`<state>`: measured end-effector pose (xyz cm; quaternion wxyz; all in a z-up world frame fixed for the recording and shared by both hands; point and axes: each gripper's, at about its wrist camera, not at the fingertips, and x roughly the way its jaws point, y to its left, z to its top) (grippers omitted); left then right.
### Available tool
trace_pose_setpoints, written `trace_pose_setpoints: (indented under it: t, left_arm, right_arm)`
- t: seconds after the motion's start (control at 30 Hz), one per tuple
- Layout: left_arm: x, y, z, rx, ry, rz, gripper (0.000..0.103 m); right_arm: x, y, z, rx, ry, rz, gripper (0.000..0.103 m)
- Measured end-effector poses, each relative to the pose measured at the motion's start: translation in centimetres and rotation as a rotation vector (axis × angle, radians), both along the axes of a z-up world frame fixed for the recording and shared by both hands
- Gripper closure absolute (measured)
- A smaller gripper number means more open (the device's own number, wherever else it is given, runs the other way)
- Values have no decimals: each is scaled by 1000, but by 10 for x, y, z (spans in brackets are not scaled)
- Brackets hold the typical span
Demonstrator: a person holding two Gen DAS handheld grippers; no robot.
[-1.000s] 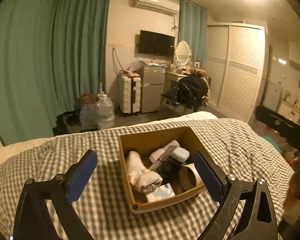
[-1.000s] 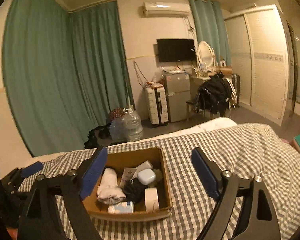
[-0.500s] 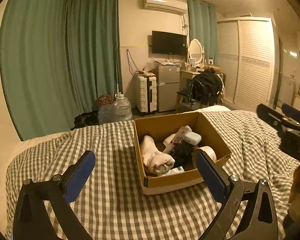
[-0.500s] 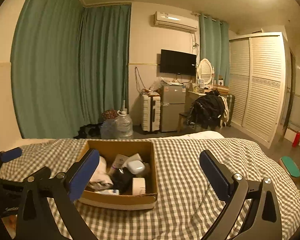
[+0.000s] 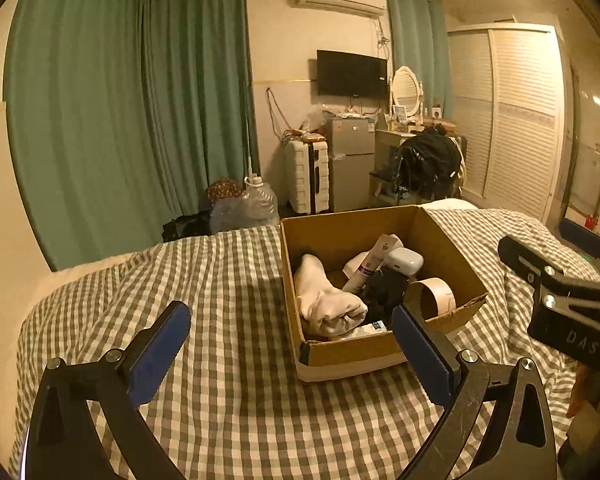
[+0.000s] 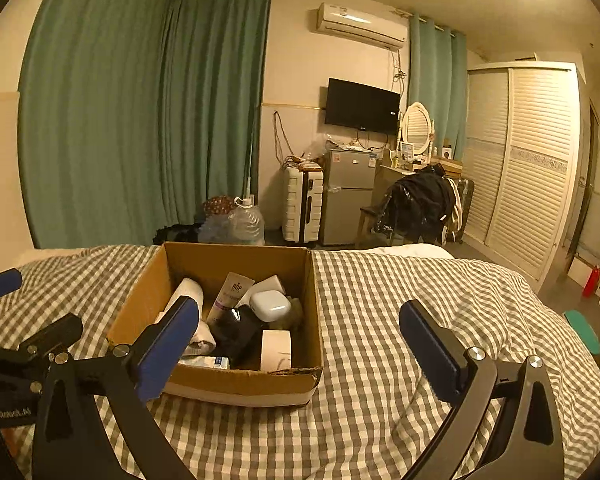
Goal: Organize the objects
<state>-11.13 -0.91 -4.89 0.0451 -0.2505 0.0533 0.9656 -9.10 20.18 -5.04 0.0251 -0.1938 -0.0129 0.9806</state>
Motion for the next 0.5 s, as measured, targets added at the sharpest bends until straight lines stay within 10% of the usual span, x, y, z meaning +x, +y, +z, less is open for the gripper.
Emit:
trace_pose_setpoints:
  t: [0.5]
  left_arm:
    - [0,-4,0,0,4,35,0]
  right_arm:
    - [1,-10,-5,29,-20,21,2]
